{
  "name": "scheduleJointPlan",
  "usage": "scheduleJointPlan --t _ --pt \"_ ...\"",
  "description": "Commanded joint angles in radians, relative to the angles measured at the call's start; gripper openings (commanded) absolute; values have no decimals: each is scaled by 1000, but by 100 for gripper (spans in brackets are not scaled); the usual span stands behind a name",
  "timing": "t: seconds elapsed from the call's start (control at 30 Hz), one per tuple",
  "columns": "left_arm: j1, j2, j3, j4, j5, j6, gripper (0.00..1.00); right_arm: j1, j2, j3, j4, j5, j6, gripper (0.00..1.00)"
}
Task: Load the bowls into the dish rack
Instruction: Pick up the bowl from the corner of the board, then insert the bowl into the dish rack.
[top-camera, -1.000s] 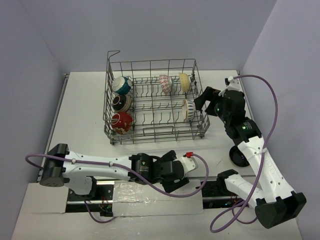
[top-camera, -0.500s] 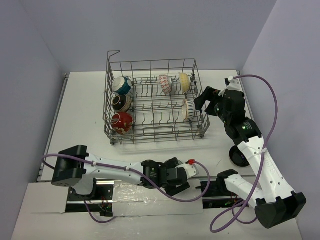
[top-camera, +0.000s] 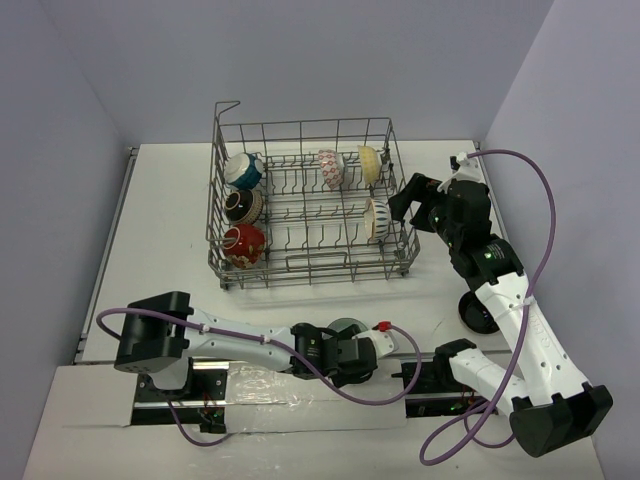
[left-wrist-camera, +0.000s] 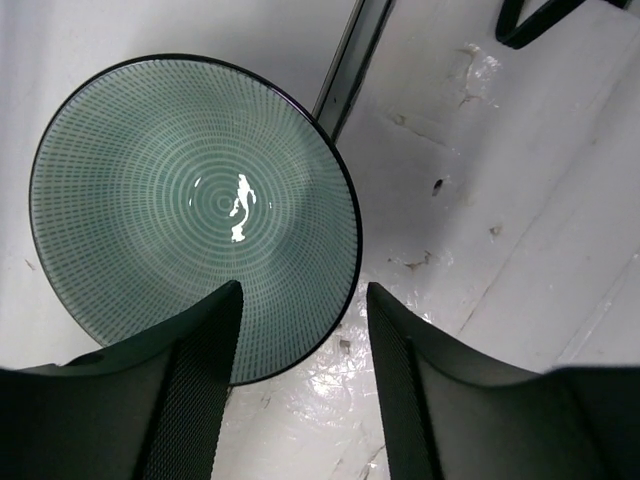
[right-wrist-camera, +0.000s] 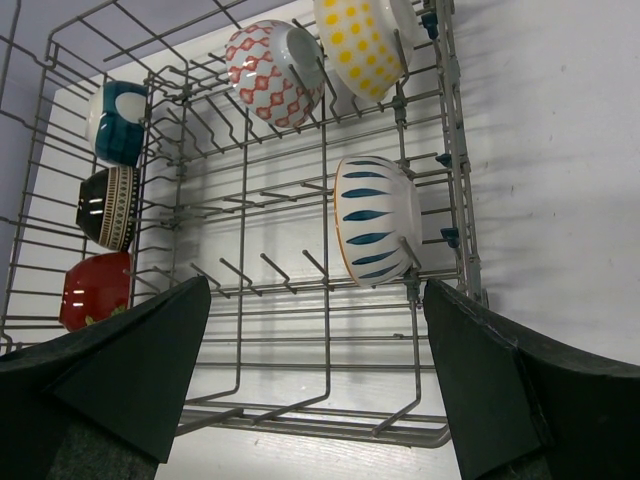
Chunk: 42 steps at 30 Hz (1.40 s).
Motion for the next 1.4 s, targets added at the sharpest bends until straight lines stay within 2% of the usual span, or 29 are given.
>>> scheduleJointPlan --t 0.0,0.3,0.4,0.43,0.47,0.7,0.93,1.07,1.2,1.33,1.37 --pt "15 23 2 35 -12 10 55 -7 -7 9 31 -6 -7 94" --pt "46 14 -12 28 -21 16 36 -8 -8 7 33 -1 -7 94" --pt "47 13 2 16 -3 22 19 -7 -5 4 36 -4 -7 94" --pt "49 16 10 11 5 23 6 -7 -5 3 36 -7 -7 94" --pt "49 20 16 5 8 25 0 -7 -4 3 36 -7 -7 94" --pt "50 -18 50 -38 31 -1 0 -7 -2 4 37 -16 -10 94" --pt "101 -257 83 -14 46 -61 0 -7 -8 6 39 -27 -11 93" --pt "162 -397 114 -12 34 -96 0 -7 -11 7 42 -58 -10 93" --pt "225 -509 106 75 51 -156 0 -7 -16 6 40 -66 -7 93" --pt "340 -625 96 189 91 -211 0 -7 -21 6 45 -79 -4 93" --pt "398 -639 99 216 97 -227 0 -7 -21 6 45 -82 -4 93"
